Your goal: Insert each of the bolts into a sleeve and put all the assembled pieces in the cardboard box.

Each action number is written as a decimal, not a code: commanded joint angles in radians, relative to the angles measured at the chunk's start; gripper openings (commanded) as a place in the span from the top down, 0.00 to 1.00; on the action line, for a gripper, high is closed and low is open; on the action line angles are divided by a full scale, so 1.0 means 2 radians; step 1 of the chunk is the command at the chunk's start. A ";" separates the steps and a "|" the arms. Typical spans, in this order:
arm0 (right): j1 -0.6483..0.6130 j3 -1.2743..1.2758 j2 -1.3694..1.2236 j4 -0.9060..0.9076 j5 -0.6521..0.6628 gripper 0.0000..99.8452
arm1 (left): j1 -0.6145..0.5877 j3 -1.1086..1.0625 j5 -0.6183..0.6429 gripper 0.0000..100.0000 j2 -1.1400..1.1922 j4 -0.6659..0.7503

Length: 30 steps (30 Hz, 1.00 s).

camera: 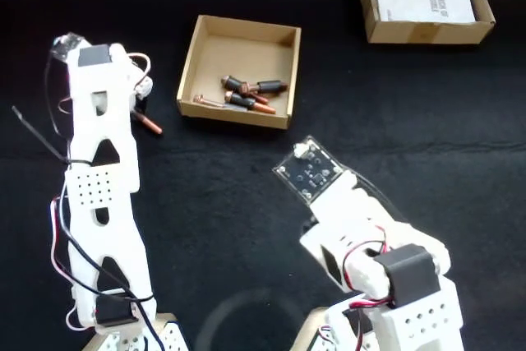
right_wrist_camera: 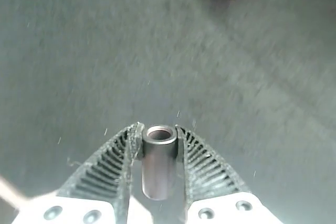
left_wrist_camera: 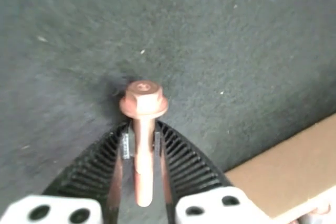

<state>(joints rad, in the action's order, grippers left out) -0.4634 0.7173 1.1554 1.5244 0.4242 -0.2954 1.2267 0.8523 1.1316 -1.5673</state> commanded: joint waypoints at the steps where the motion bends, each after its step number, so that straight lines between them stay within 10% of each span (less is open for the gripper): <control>1: -0.003 0.017 0.003 -0.070 -0.004 0.99 | 0.009 0.112 -0.027 0.99 -0.010 -0.067; 17: -0.043 0.109 0.005 -0.357 -0.257 0.99 | 0.007 0.156 -0.265 0.99 -0.285 -0.107; 30: -0.076 0.112 0.006 -0.386 -0.272 0.99 | 0.067 -0.259 -0.302 0.99 -0.741 -0.100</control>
<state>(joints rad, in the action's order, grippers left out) -0.6091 0.9444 1.1523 0.8048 -0.1158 -0.2171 0.8569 0.2570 -0.1250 -1.7776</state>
